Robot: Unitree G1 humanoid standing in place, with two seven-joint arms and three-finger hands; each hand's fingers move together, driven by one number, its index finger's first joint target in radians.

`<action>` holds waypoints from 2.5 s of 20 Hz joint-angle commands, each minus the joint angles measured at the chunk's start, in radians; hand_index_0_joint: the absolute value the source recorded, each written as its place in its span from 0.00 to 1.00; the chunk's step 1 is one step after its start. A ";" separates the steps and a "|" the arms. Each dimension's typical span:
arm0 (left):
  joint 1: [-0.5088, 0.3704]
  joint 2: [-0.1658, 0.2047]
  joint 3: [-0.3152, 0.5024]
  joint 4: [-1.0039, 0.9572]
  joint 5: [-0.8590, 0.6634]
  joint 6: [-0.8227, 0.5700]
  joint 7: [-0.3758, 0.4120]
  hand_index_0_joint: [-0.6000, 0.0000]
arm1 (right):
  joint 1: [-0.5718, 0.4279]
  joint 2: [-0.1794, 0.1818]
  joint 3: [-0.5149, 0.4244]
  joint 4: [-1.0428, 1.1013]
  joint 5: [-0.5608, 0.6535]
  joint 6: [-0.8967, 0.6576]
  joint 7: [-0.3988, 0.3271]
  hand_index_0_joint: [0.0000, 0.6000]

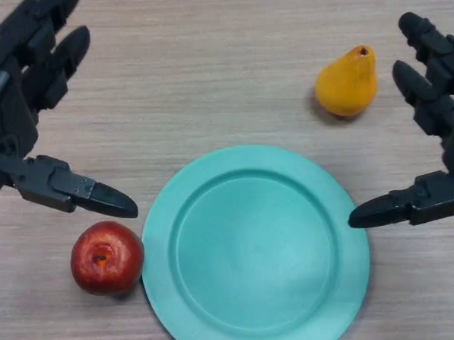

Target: Pick up the red apple and place it on the plate

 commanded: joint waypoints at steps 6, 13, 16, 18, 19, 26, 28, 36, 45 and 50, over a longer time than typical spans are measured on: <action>-0.101 0.103 0.119 0.023 -0.023 -0.087 0.019 1.00 | -0.045 -0.005 -0.037 -0.085 0.005 -0.069 -0.025 0.00; -0.025 0.039 0.079 -0.033 0.041 -0.209 0.000 1.00 | -0.067 -0.018 -0.048 -0.061 0.029 -0.121 -0.025 0.00; 0.073 -0.007 0.093 -0.141 0.014 -0.196 -0.032 1.00 | -0.084 -0.014 -0.021 -0.052 -0.004 -0.109 -0.027 0.00; 0.147 -0.058 0.110 -0.164 -0.002 -0.216 -0.053 1.00 | -0.096 0.001 -0.013 -0.040 0.000 -0.107 -0.034 0.00; 0.172 -0.075 0.120 -0.159 -0.011 -0.234 -0.059 1.00 | -0.099 0.005 -0.009 -0.033 0.002 -0.111 -0.038 0.00; 0.362 -0.145 0.203 0.168 0.035 -0.783 -0.293 1.00 | -0.108 0.041 0.036 -0.001 -0.006 -0.137 -0.061 0.00; 0.371 -0.151 0.218 0.275 0.041 -0.861 -0.339 1.00 | -0.128 0.040 0.026 0.013 0.005 -0.132 -0.056 0.00; 0.331 -0.106 0.126 0.634 0.149 -1.101 -0.326 1.00 | -0.153 0.006 -0.018 0.058 0.012 -0.176 -0.058 0.00; 0.131 -0.014 -0.038 1.155 0.404 -1.453 -0.043 0.00 | -0.147 -0.026 -0.035 0.068 -0.042 -0.163 -0.057 0.00; 0.133 0.005 -0.027 1.034 0.250 -1.311 -0.098 0.00 | -0.151 -0.029 -0.033 0.040 -0.079 -0.111 -0.027 0.00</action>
